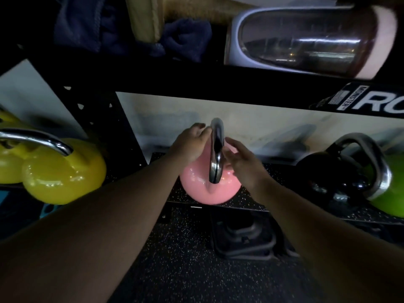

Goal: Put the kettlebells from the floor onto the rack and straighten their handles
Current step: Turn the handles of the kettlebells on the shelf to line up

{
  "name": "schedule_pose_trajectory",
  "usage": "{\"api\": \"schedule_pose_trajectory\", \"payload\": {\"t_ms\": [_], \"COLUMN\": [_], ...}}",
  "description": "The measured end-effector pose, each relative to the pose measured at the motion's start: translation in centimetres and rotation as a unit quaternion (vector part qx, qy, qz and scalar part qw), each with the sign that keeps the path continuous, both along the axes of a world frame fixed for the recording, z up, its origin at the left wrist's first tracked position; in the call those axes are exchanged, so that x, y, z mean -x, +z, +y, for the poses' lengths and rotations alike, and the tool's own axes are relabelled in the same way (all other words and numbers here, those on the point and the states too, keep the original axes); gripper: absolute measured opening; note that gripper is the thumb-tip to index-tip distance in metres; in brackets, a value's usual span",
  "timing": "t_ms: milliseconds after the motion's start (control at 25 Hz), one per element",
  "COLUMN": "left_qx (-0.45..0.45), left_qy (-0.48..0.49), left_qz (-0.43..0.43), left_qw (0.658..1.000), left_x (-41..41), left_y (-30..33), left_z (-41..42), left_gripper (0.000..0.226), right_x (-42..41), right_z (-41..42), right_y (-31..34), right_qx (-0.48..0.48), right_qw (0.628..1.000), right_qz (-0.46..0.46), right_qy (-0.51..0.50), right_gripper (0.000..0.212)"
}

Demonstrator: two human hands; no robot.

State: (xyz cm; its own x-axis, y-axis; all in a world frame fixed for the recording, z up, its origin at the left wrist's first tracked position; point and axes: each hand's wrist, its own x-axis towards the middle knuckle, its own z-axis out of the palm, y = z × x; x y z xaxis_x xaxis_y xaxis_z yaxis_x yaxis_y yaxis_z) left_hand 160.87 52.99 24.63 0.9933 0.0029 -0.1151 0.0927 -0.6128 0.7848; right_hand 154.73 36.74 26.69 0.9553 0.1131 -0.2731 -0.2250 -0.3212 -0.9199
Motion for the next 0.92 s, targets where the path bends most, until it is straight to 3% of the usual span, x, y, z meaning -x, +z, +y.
{"api": "schedule_pose_trajectory", "payload": {"t_ms": [120,240,320,560,760,920], "left_qx": [-0.053,-0.056,-0.064,-0.080,-0.073,-0.047], "left_qy": [0.009,0.056,0.086,0.124,0.173,0.235], "left_qz": [0.010,0.036,0.024,-0.009,-0.027,-0.033], "left_qw": [0.999,0.996,0.994,0.989,0.982,0.970], "left_x": [3.3,6.8,8.6,13.4,15.9,15.2], "left_y": [0.8,1.5,1.7,0.9,0.6,1.6], "left_z": [4.6,9.3,12.0,23.4,34.5,40.4], "left_gripper": [0.047,0.038,0.035,0.029,0.022,0.043], "right_x": [0.7,2.4,3.1,5.2,5.8,5.3], "right_z": [-0.7,1.3,3.7,15.8,27.3,34.8], "right_y": [1.9,2.8,3.0,1.8,1.8,2.3], "right_qx": [0.172,0.309,0.362,0.355,0.365,0.360], "right_qw": [0.980,0.919,0.885,0.873,0.880,0.883], "right_qz": [-0.095,-0.243,-0.288,-0.318,-0.281,-0.260], "right_qy": [0.018,0.034,0.047,0.098,0.114,0.150], "right_gripper": [0.036,0.030,0.031,0.032,0.037,0.050]}}
